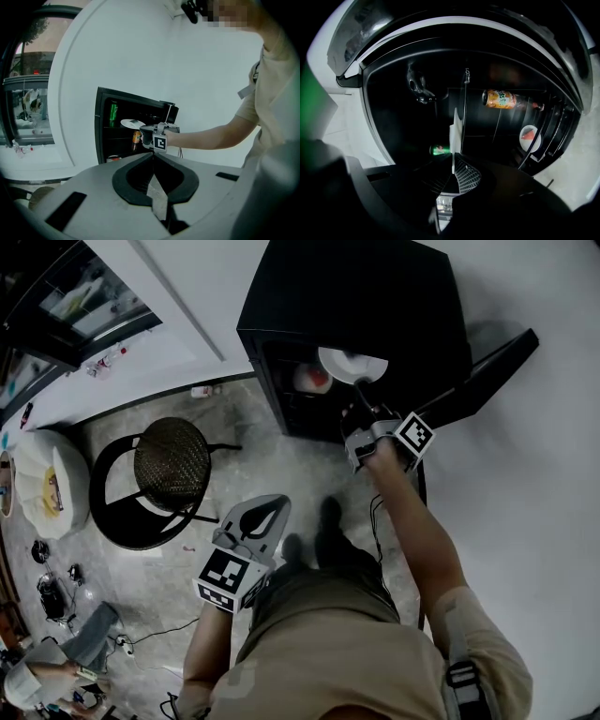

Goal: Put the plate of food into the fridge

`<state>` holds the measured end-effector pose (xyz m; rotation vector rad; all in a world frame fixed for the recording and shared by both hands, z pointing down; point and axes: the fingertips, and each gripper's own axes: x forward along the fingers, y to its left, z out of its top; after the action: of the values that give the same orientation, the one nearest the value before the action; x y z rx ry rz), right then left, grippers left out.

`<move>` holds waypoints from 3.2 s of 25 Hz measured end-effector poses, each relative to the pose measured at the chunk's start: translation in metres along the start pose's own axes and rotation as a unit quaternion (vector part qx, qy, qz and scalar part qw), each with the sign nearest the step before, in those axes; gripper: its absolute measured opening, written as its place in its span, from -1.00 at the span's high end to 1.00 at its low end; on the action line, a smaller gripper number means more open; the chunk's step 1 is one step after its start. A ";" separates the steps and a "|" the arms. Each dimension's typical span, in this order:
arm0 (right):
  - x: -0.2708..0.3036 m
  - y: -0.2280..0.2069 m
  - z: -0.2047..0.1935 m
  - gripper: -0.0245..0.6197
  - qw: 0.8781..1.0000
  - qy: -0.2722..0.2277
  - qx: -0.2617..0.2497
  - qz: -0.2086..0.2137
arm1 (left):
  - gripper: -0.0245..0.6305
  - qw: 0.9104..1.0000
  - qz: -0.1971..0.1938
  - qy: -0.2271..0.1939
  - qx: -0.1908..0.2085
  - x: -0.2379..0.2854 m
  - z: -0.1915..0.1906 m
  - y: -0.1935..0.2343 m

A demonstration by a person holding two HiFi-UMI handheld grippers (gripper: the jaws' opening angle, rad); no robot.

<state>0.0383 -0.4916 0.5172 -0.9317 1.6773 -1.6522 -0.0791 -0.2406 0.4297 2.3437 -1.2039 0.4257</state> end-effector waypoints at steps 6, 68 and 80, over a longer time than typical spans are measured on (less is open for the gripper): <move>0.004 0.000 0.002 0.83 1.000 -0.007 -0.005 -0.003 | 0.89 1.000 0.006 0.001 -0.004 -0.005 -0.004 0.005; 0.022 0.005 -0.001 0.83 1.000 0.001 -0.027 -0.010 | 0.89 1.000 0.013 -0.004 -0.013 -0.010 -0.015 0.004; 0.025 0.002 0.006 0.83 1.000 -0.013 -0.014 -0.006 | 0.89 1.000 0.007 0.000 -0.017 -0.008 -0.015 0.005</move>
<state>0.0290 -0.5155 0.5161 -0.9745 1.6848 -1.6209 -0.0891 -0.2293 0.4401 2.3077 -1.2199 0.4077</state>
